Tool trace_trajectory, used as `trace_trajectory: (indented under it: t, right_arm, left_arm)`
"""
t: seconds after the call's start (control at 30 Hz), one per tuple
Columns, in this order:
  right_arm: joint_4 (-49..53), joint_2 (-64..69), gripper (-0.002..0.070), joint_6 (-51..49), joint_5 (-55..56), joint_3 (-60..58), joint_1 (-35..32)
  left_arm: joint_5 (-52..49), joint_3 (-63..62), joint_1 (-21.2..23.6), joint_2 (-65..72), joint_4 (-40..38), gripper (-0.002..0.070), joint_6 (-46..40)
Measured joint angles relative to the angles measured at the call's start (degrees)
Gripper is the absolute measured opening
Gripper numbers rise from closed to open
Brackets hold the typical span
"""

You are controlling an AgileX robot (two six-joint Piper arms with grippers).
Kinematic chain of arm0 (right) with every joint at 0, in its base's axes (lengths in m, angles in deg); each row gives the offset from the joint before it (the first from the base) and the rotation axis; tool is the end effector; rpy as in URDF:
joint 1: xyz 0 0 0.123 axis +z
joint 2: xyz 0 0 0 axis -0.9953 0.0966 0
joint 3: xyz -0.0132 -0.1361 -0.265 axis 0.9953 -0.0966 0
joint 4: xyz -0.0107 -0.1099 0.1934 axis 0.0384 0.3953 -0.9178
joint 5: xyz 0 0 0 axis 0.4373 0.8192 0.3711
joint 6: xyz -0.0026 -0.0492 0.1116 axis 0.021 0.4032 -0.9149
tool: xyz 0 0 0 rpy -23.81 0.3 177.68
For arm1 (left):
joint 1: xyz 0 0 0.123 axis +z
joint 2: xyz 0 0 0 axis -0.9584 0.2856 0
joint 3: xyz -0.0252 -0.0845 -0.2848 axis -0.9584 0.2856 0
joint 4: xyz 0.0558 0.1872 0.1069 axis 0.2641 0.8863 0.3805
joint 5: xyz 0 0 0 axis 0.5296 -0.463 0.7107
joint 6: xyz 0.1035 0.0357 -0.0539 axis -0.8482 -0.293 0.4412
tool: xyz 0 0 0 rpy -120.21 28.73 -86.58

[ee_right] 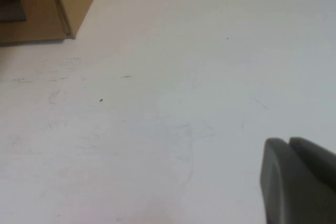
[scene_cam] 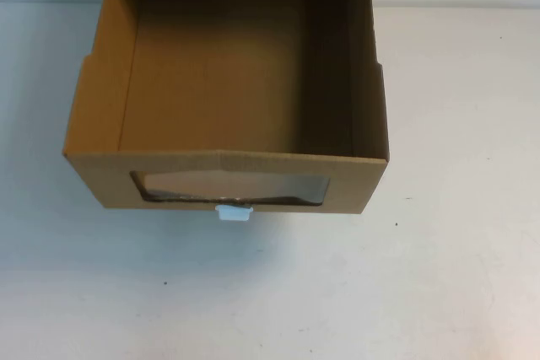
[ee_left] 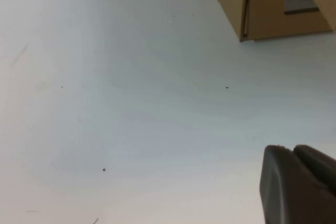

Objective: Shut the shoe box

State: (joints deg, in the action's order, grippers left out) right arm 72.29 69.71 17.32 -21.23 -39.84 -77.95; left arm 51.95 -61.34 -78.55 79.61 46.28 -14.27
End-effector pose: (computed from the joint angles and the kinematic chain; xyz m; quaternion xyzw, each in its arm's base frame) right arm 0.0403 0.0023 0.1645 -0.0142 0.7998 0.0456 0.5983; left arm 0.0401 -0.0064 0.1660 0.0795 0.7920 -0.0083 0.6052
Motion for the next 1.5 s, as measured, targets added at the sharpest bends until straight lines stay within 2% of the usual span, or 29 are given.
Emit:
trace_trajectory:
  t: [1.0, 1.27, 1.5]
  right_arm:
    - [0.00, 0.00, -0.0013, 0.00, 0.00, 0.00, 0.00]
    - [0.00, 0.00, -0.0013, 0.00, 0.00, 0.00, 0.00]
    - [0.00, 0.00, -0.0013, 0.00, 0.00, 0.00, 0.00]
  left_arm:
    - [0.15, 0.00, 0.00, 0.00, -0.07, -0.0005, 0.59]
    - [1.23, 0.00, 0.00, 0.00, -1.61, -0.0005, 11.34]
    - [11.04, 0.00, 0.00, 0.00, -13.96, -0.0005, 25.65]
